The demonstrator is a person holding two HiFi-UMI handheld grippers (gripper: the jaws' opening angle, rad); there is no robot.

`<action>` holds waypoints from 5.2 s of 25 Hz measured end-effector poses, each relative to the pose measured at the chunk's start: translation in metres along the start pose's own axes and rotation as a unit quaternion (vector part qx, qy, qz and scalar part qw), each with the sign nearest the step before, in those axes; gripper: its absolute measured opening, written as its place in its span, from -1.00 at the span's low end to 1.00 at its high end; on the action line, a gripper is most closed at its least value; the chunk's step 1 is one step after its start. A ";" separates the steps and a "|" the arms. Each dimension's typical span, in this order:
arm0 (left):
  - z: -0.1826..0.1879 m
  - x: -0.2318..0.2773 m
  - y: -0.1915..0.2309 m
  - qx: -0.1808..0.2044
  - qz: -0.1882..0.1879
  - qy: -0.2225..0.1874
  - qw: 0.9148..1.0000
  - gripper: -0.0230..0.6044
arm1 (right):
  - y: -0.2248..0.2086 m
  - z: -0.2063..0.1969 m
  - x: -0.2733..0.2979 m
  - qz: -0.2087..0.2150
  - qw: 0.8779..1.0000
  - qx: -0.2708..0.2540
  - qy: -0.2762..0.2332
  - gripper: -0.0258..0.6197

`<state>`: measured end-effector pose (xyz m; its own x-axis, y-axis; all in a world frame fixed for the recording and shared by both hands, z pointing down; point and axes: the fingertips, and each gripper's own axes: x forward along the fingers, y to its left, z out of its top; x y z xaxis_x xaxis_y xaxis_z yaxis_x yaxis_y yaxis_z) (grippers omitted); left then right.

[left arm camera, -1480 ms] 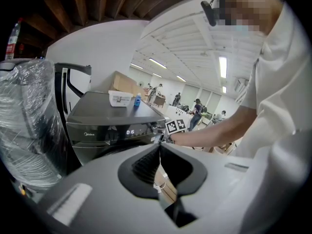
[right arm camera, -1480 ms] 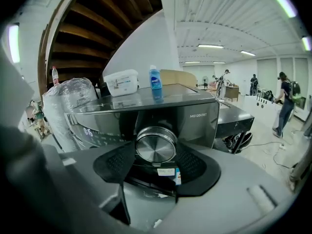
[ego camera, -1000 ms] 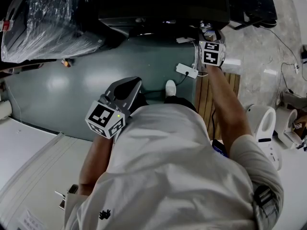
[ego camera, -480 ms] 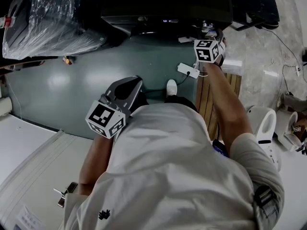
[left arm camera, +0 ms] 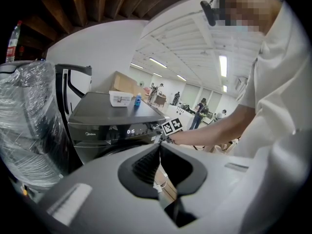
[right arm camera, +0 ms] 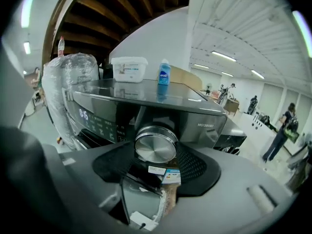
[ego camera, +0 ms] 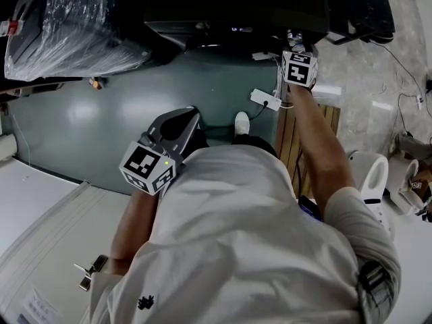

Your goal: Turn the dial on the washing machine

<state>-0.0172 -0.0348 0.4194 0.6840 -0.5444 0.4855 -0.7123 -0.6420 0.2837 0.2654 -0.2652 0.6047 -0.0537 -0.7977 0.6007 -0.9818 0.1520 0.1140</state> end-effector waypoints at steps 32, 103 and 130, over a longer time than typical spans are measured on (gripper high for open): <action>0.001 0.001 0.000 0.001 -0.003 -0.002 1.000 -0.75 | 0.003 0.000 0.003 -0.019 0.999 -0.050 -0.011 -0.08; -0.004 -0.007 -0.008 0.010 -0.003 0.004 1.000 -0.75 | 0.010 -0.007 0.002 -0.016 0.991 -0.132 -0.019 -0.08; 0.001 -0.002 -0.008 0.016 -0.012 -0.004 1.000 -0.75 | 0.006 -0.027 -0.034 0.048 0.997 0.058 -0.020 -0.08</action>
<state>-0.0133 -0.0290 0.4157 0.7016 -0.5328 0.4732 -0.6909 -0.6712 0.2686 0.2658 -0.2216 0.6060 -0.1531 -0.8054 0.5726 -0.9861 0.1619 -0.0360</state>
